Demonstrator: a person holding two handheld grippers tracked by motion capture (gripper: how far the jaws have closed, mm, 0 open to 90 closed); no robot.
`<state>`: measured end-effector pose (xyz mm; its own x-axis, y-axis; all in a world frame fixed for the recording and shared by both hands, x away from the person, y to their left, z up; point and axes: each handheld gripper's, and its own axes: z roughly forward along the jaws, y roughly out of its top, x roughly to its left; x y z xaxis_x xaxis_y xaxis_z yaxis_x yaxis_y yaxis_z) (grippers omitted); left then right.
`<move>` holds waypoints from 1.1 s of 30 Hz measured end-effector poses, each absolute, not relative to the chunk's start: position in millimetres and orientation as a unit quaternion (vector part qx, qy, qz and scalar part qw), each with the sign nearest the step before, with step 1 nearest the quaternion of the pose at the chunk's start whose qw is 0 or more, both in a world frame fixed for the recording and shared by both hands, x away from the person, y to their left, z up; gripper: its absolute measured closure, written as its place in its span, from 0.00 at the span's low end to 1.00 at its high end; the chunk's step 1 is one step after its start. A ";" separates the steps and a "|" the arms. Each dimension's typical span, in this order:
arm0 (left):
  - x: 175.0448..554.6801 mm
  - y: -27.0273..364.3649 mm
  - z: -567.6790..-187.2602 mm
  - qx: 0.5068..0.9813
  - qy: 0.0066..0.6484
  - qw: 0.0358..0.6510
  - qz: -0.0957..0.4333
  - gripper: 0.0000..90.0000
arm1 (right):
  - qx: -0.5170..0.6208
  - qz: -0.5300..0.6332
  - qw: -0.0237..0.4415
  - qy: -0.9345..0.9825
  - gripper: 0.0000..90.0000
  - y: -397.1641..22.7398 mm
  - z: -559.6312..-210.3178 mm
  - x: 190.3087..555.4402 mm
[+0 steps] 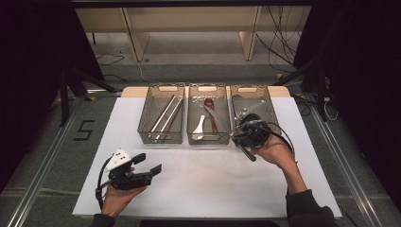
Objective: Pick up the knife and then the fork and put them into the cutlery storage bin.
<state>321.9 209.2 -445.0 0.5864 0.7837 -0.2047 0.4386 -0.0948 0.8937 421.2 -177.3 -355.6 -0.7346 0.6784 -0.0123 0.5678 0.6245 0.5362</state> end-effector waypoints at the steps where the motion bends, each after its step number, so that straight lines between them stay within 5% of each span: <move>1: 321.9 209.3 -445.0 0.721 0.424 0.523 0.165 0.22 | 0.349 0.258 0.109 0.894 0.90 -178.5 -354.8 423.0; 33: 322.7 210.1 -444.9 0.720 0.424 0.524 0.165 0.22 | 0.409 0.264 0.149 0.861 0.90 -205.5 -320.1 477.7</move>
<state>322.7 210.1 -444.9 0.5856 0.7836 -0.2075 0.4381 -0.0907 0.8943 477.7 -205.5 -320.1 -0.6213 0.7825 -0.0415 0.6248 0.5267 0.5764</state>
